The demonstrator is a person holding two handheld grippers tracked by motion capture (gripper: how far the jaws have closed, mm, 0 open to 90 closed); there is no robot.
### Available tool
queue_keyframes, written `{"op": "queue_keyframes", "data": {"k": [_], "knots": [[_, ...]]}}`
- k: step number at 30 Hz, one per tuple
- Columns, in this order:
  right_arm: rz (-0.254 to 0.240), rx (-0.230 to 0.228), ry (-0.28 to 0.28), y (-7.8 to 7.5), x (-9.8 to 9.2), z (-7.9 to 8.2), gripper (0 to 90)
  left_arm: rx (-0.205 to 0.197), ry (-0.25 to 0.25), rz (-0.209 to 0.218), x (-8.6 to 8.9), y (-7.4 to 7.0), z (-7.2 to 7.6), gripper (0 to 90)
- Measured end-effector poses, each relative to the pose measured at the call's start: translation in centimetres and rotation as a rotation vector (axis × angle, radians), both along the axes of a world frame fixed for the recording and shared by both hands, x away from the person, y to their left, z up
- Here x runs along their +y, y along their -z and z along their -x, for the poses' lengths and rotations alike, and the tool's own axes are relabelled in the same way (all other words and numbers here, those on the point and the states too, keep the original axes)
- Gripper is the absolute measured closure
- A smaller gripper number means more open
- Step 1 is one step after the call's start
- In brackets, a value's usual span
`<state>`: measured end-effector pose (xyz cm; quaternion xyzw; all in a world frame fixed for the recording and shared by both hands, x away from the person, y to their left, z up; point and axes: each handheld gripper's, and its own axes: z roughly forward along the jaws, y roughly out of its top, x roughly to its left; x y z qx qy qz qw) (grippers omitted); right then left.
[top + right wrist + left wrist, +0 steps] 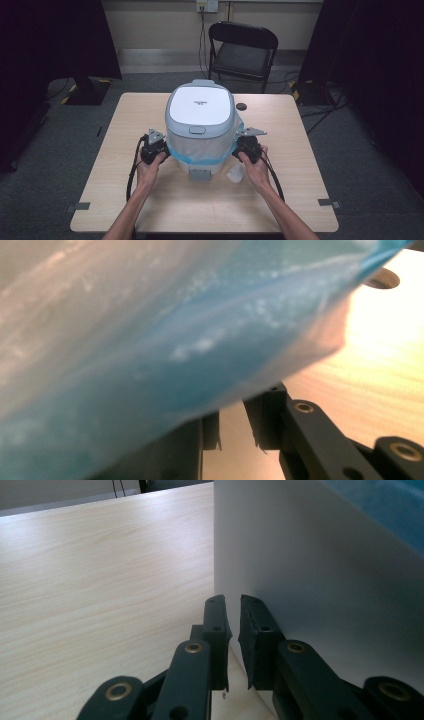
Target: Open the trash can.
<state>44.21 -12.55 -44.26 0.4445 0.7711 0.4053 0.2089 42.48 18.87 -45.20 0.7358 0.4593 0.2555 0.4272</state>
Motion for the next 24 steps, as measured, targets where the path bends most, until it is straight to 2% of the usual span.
{"op": "queue_keyframes", "data": {"k": [3, 7, 12, 17, 20, 22, 24], "knots": [[-0.024, 0.001, -0.016, 0.2, -0.3, 1.2, 76.7, 0.002, 0.008, 0.014, 0.1, 0.1, 1.3, 82.0], [-0.022, 0.002, -0.022, 0.2, -0.4, 1.8, 76.7, -0.001, 0.01, 0.005, 0.0, 0.1, 2.4, 82.0], [-0.033, 0.01, -0.049, 0.1, -0.7, 3.2, 76.7, 0.008, 0.01, 0.029, 0.1, 0.1, 4.4, 81.9], [-0.028, 0.017, -0.07, 0.1, -0.9, 4.3, 75.3, 0.002, 0.009, 0.023, 0.2, 0.1, 5.8, 80.5], [-0.032, 0.023, -0.072, 0.0, -0.7, 4.8, 77.0, -0.001, 0.002, 0.019, 0.3, 0.1, 6.1, 80.2], [-0.015, 0.019, -0.071, -0.1, -0.5, 5.2, 77.2, -0.004, -0.006, 0.022, 0.5, 0.2, 6.1, 79.5], [-0.025, 0.029, -0.079, -0.1, -0.5, 5.3, 76.8, 0.0, -0.008, 0.028, 0.6, 0.2, 6.1, 79.2]]}}
